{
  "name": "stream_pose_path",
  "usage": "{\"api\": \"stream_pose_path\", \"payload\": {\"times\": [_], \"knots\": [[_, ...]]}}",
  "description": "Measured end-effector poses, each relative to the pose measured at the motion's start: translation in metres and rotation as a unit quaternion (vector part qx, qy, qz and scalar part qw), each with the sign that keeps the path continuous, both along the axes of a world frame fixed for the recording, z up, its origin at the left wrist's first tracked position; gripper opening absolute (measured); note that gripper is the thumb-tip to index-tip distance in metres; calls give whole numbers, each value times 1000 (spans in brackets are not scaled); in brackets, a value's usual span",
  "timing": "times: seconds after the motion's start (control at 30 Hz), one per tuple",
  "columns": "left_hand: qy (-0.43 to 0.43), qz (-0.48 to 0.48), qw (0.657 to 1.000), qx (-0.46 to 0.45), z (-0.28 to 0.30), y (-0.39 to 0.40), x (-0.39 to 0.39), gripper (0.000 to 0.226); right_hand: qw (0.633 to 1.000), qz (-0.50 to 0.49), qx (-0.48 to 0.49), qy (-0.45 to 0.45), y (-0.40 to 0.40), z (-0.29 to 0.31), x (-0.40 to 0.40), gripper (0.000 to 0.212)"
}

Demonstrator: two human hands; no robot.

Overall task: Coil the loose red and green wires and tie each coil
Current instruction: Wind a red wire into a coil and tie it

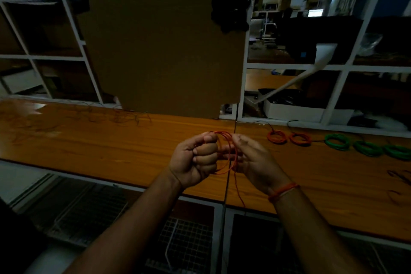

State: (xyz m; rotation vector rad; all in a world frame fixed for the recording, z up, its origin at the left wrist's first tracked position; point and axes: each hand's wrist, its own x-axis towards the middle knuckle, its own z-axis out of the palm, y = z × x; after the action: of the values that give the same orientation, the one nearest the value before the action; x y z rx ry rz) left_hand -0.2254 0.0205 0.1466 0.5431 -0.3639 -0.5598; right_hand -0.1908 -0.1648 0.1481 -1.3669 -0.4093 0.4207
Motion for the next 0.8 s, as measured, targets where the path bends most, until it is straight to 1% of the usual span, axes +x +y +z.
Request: {"api": "stream_pose_path", "payload": {"times": [0.07,0.17,0.2,0.3,0.37,0.4,0.47,0.53,0.57,0.67,0.73,0.8], "knots": [[7,22,1000,15,-3,4,3,25,999,-1,35,9,4,0,0,39],[7,105,991,77,-7,6,6,20,998,-25,60,0,7,-3,2,23],[6,123,988,89,-8,6,7,19,997,-42,71,-2,10,-4,3,21],[-3,125,988,90,-12,6,7,20,990,-88,110,8,16,-8,5,21],[-10,115,989,92,-12,5,5,25,987,-98,129,24,18,-9,7,20],[-15,109,989,96,-11,5,3,30,985,-92,142,39,18,-10,7,22],[-33,94,989,106,-10,5,0,36,983,-73,157,63,17,-11,8,34],[-46,84,989,111,-10,4,-2,40,984,-67,155,64,18,-12,8,44],[-44,79,990,105,-10,3,-3,43,984,-68,152,59,18,-11,8,44],[-34,57,997,50,-11,-4,-5,51,986,-71,146,41,19,-7,9,29],[-26,40,999,5,-9,-7,-8,52,985,-71,149,41,21,-2,10,31],[-26,15,999,-21,-9,-9,-7,52,979,-67,177,72,23,1,12,32]]}}
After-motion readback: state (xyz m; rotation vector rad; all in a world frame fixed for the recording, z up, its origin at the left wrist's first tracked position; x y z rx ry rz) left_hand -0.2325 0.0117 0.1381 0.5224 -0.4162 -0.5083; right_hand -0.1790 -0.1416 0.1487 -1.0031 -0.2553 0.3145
